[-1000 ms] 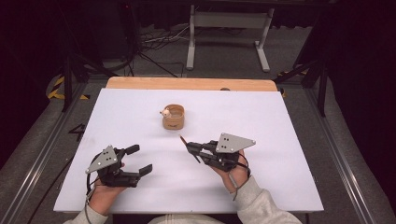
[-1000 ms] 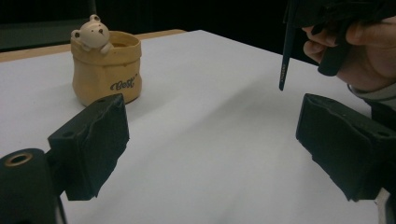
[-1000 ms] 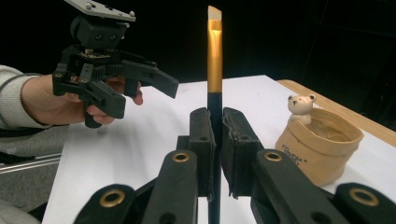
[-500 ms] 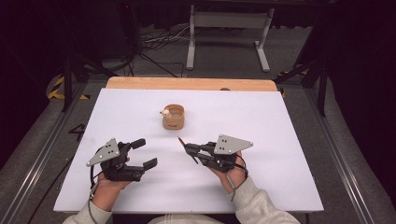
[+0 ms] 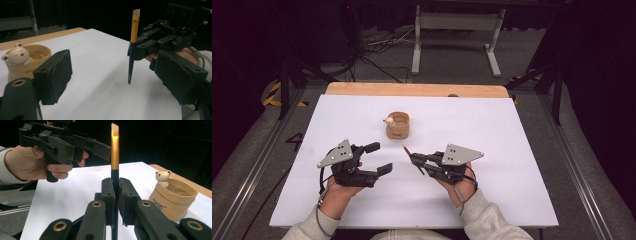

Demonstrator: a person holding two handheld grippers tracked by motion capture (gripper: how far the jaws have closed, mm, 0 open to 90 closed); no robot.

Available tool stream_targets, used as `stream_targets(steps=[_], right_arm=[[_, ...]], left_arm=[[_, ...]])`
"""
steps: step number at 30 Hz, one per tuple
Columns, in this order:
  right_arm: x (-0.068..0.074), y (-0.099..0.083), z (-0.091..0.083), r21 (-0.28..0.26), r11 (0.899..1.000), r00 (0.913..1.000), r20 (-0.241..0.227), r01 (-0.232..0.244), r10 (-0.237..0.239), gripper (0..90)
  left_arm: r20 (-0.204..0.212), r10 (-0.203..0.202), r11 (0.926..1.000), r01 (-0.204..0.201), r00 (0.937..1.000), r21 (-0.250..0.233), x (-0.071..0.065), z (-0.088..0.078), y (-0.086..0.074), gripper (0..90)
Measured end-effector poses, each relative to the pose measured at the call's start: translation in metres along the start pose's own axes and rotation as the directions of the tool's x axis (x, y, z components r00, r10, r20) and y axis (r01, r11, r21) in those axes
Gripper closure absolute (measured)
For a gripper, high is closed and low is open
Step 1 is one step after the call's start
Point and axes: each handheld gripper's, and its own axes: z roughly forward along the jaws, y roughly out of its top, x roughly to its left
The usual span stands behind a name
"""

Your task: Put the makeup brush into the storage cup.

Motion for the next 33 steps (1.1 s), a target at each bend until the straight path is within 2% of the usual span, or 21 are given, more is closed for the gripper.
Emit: stream_targets(steps=[4,6,11,15,23,33], right_arm=[[0.000,0.000,0.000,-0.003,1.000,1.0000,0.002,-0.002,0.002,83.5],[0.000,0.000,0.000,-0.004,1.000,1.0000,0.002,-0.001,0.001,83.5],[0.000,0.000,0.000,-0.004,1.000,1.0000,0.003,0.004,-0.004,83.5],[0.000,0.000,0.000,-0.003,1.000,0.9999,0.003,0.010,-0.010,83.5],[0.003,0.000,0.001,0.003,1.000,0.9997,0.002,0.025,-0.025,83.5],[0.005,0.000,0.002,0.005,0.999,0.9994,-0.005,0.035,-0.035,83.4]], left_arm=[[0.015,0.005,1.0000,-0.005,0.9999,0.008,-0.003,0.008,0.004,19.6],[0.028,0.019,0.9998,-0.020,0.9994,0.010,-0.005,0.014,0.007,20.7],[0.030,0.049,0.9987,-0.049,0.9984,0.009,-0.011,0.022,0.014,26.3],[0.050,0.033,0.9995,-0.033,0.9982,0.000,-0.013,0.025,0.017,31.5],[0.064,0.028,0.9995,-0.029,0.9975,0.010,-0.014,0.033,0.018,39.6],[0.084,0.037,0.9993,-0.037,0.9958,-0.001,-0.016,0.037,0.018,60.8]])
